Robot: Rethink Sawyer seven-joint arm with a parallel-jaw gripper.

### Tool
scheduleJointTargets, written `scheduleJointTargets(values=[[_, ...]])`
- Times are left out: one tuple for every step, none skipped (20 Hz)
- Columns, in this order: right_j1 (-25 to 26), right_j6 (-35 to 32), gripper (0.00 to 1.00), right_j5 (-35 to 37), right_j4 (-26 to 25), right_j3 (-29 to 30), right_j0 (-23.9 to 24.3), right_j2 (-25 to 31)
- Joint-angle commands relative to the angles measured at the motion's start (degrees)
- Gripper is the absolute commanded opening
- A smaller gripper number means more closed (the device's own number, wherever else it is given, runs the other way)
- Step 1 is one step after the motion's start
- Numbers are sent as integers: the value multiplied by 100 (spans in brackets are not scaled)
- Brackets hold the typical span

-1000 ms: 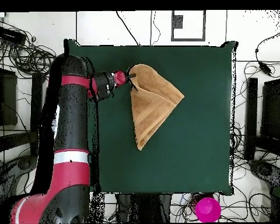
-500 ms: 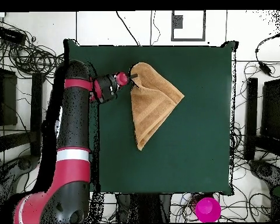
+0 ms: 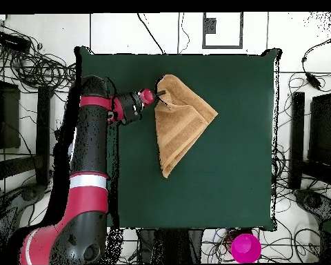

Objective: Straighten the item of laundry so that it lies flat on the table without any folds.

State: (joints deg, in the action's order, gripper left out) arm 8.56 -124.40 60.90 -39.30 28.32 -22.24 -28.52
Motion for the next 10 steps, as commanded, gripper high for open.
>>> scheduleJointTargets(values=[[349, -1308, 0, -382, -159, 610, -120, 116], [345, -1329, 0, -398, -170, 617, -123, 117], [343, -1295, 0, -324, -135, 602, -106, 142], [340, -1262, 0, -249, -99, 587, -90, 166], [339, -1261, 0, -231, -91, 584, -85, 172], [336, -1249, 0, -242, -89, 581, -80, 179], [333, -1230, 0, -250, -85, 575, -75, 185], [330, -1198, 0, -265, -83, 566, -67, 195], [330, -1185, 0, -262, -80, 555, -64, 197], [330, -1178, 0, -264, -80, 546, -60, 198]])
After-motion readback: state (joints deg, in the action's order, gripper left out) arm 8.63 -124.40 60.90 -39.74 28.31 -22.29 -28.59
